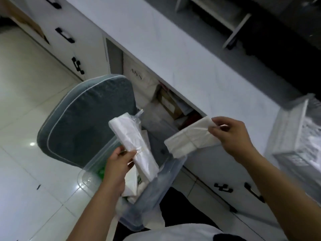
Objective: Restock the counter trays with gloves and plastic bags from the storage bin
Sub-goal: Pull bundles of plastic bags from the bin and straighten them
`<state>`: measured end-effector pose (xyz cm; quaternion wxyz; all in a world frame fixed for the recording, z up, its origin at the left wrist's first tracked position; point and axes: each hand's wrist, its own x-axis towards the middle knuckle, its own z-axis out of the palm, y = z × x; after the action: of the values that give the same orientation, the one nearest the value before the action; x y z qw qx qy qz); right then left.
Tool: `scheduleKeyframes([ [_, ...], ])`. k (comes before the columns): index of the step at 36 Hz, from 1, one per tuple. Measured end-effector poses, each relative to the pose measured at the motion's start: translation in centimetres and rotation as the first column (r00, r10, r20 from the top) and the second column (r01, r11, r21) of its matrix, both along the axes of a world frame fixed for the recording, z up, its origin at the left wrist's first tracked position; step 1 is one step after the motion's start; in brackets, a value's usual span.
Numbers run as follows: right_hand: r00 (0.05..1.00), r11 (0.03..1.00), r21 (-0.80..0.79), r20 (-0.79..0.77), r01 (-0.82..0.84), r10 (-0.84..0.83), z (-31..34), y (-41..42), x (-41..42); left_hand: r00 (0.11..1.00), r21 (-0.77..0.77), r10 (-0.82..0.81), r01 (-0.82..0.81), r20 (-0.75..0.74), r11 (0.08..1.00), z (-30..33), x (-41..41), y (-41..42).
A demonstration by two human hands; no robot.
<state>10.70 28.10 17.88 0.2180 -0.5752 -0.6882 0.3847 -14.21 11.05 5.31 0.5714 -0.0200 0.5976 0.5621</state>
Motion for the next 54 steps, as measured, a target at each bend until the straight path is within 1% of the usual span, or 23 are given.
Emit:
scheduleKeyframes([
  [4, 0.995, 0.995, 0.006, 0.032, -0.098, 0.098, 5.1, 3.8, 2.9, 1.000, 0.066, -0.014, 0.014, -0.005, 0.998, 2.1, 1.7, 2.4],
  [7, 0.978, 0.979, -0.081, 0.072, -0.188, 0.194, 7.8, 7.9, 5.4, 0.998, 0.104, -0.043, 0.047, -0.042, 0.993, 4.1, 4.0, 4.3],
  [10, 0.964, 0.951, -0.197, 0.064, -0.240, 0.256, 8.8, 13.2, 8.6, 0.995, 0.129, -0.081, 0.087, -0.053, 0.988, 6.0, 6.3, 6.2],
  [15, 0.928, 0.847, -0.428, 0.048, -0.316, 0.370, 6.5, 24.0, 13.9, 0.995, 0.153, -0.079, 0.089, -0.069, 0.984, 9.3, 11.3, 10.3],
  [20, 0.875, 0.829, -0.467, 0.203, -0.307, 0.439, 1.0, 33.1, 14.8, 0.994, 0.143, -0.093, 0.101, -0.065, 0.985, 10.9, 16.5, 14.5],
  [22, 0.869, 0.838, -0.441, 0.213, -0.322, 0.446, -0.7, 35.2, 14.1, 0.993, 0.139, -0.097, 0.105, -0.060, 0.985, 11.3, 18.4, 16.3],
  [25, 0.885, 0.887, -0.323, 0.221, -0.330, 0.410, -2.3, 36.7, 13.1, 0.993, 0.120, -0.101, 0.107, -0.055, 0.987, 12.0, 21.0, 18.7],
  [27, 0.871, 0.915, -0.208, 0.291, -0.347, 0.397, -2.8, 36.7, 12.9, 0.994, 0.118, -0.097, 0.104, -0.056, 0.988, 12.5, 22.4, 20.0],
  [28, 0.860, 0.924, -0.127, 0.338, -0.360, 0.381, -2.7, 36.4, 13.0, 0.993, 0.122, -0.102, 0.109, -0.062, 0.987, 12.6, 22.9, 20.6],
  [29, 0.867, 0.931, -0.049, 0.350, -0.362, 0.355, -2.5, 35.8, 13.2, 0.992, 0.129, -0.109, 0.117, -0.069, 0.985, 12.8, 23.3, 21.1],
  [30, 0.891, 0.935, 0.015, 0.310, -0.355, 0.333, -2.1, 34.9, 13.6, 0.990, 0.135, -0.118, 0.127, -0.077, 0.983, 12.9, 23.7, 21.6],
  [32, 0.943, 0.946, 0.064, 0.119, -0.318, 0.309, -1.4, 32.6, 14.5, 0.987, 0.140, -0.128, 0.141, -0.100, 0.980, 13.1, 24.3, 22.5],
  [33, 0.955, 0.955, 0.019, -0.003, -0.298, 0.298, -0.8, 31.2, 15.0, 0.985, 0.136, -0.132, 0.148, -0.115, 0.980, 13.1, 24.6, 23.0],
  [34, 0.951, 0.953, -0.078, -0.125, -0.293, 0.282, -0.2, 29.9, 15.7, 0.982, 0.131, -0.141, 0.158, -0.128, 0.979, 13.1, 24.8, 23.5],
  [36, 0.915, 0.893, -0.300, -0.329, -0.336, 0.234, 0.9, 27.5, 17.0, 0.975, 0.128, -0.167, 0.186, -0.149, 0.974, 13.0, 25.5, 24.3],
  [37, 0.897, 0.851, -0.382, -0.391, -0.360, 0.204, 1.2, 26.5, 17.6, 0.970, 0.127, -0.182, 0.204, -0.160, 0.971, 13.0, 25.8, 24.7],
  [39, 0.882, 0.794, -0.475, -0.445, -0.380, 0.156, 1.6, 25.3, 18.6, 0.958, 0.113, -0.219, 0.242, -0.183, 0.964, 12.8, 26.6, 25.5],
  [41, 0.869, 0.760, -0.533, -0.489, -0.371, 0.082, 1.7, 25.0, 19.0, 0.944, 0.098, -0.263, 0.286, -0.199, 0.953, 12.6, 27.5, 26.3],
  [43, 0.860, 0.777, -0.524, -0.508, -0.349, 0.043, 1.7, 25.5, 19.2, 0.932, 0.092, -0.304, 0.326, -0.198, 0.941, 12.5, 28.1, 26.8],
  [45, 0.866, 0.810, -0.479, -0.495, -0.339, 0.070, 1.8, 26.5, 19.6, 0.918, 0.097, -0.346, 0.370, -0.195, 0.924, 12.4, 28.5, 27.3],
  [47, 0.862, 0.789, -0.472, -0.486, -0.394, 0.140, 1.9, 27.6, 20.1, 0.914, 0.127, -0.372, 0.392, -0.161, 0.911, 12.4, 28.6, 27.6],
  [50, 0.832, 0.712, -0.487, -0.492, -0.506, 0.255, 2.0, 29.2, 20.8, 0.920, 0.193, -0.388, 0.390, -0.048, 0.900, 12.4, 28.4, 27.8],
  [54, 0.741, 0.563, -0.520, -0.609, -0.642, 0.282, 2.0, 31.5, 21.6, 0.916, 0.241, -0.395, 0.368, 0.075, 0.898, 12.5, 28.1, 27.7],
])
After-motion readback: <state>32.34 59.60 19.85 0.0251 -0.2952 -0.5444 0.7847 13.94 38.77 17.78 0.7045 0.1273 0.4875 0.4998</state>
